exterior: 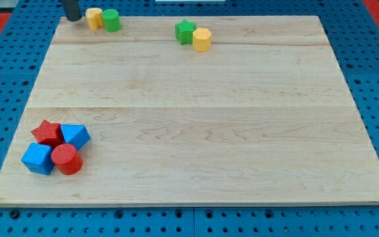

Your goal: Push the yellow heart along with green circle closer to the green star

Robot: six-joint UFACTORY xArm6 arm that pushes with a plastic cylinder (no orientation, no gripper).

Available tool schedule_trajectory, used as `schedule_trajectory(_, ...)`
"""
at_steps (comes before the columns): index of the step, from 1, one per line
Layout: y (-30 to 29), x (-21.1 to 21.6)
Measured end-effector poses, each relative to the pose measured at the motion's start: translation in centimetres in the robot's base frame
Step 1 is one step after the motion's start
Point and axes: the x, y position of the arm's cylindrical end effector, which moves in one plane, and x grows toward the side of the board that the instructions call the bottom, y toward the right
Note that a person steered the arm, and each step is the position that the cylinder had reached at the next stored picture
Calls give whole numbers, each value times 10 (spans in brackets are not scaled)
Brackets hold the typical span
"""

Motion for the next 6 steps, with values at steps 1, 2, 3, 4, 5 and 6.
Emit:
schedule_trajectory(1, 3, 0)
schedule_trajectory(2, 8, 0)
schedule_trajectory(3, 14, 1)
schedule_trajectory(4, 21, 0)
schedule_trajectory(5, 29, 0)
schedule_trajectory(6, 36, 1)
